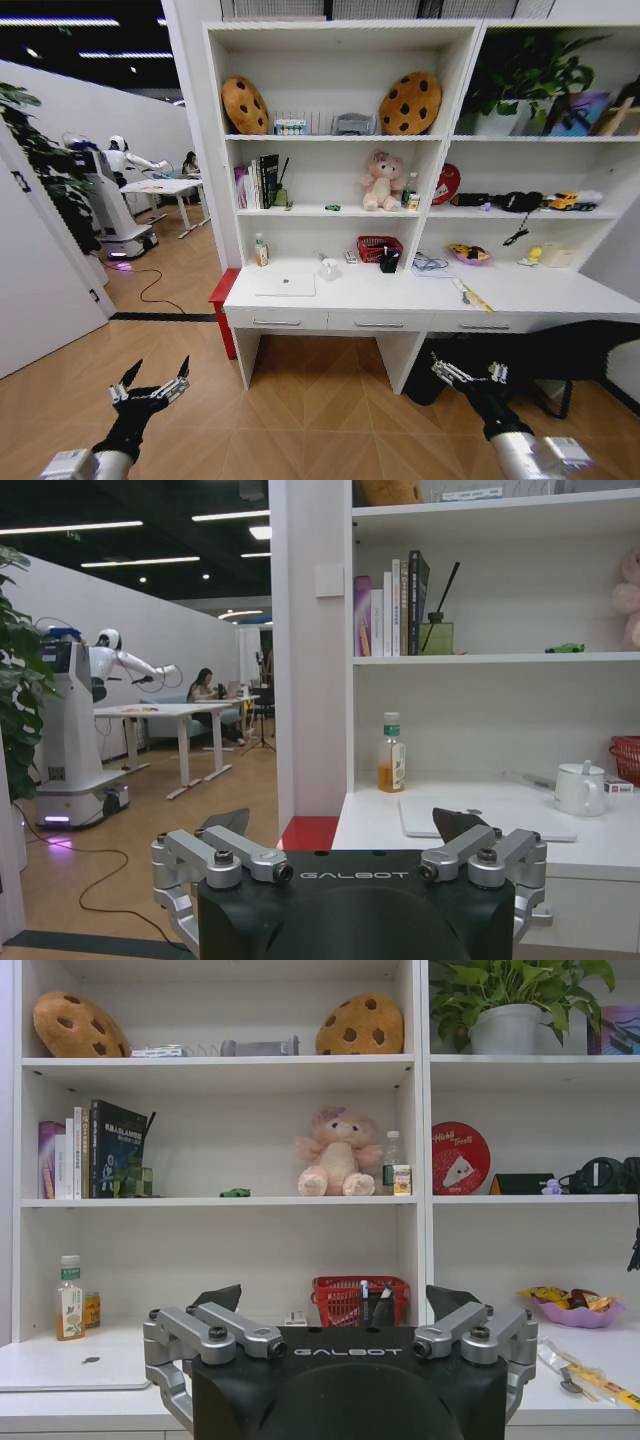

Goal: Organize the objects on the table.

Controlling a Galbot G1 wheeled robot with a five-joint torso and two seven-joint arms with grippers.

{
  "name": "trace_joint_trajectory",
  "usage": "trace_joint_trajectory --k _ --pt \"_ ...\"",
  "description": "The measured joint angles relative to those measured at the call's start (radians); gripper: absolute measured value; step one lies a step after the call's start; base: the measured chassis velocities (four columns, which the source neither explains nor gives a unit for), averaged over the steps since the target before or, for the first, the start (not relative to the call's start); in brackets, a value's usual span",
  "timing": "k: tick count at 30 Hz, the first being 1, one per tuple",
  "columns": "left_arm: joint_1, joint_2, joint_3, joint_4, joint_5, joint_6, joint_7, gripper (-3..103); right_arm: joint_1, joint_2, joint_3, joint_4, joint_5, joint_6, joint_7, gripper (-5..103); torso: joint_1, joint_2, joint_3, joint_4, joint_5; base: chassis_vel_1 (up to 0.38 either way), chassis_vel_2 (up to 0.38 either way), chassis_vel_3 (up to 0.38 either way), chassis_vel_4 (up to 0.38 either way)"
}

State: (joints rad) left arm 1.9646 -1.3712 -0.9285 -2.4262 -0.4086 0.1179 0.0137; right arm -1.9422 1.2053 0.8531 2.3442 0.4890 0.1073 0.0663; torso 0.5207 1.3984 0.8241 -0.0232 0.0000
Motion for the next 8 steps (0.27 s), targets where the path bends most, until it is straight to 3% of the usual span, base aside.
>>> trace_joint_trajectory --k 8 --pt "0.0 0.0 0.0 0.0 0.0 0.0 0.0 100 0.0 0.0 0.0 0.0 0.0 0.0 0.0 100 0.0 0.0 0.0 0.0 0.0 0.0 0.0 0.0 0.0"
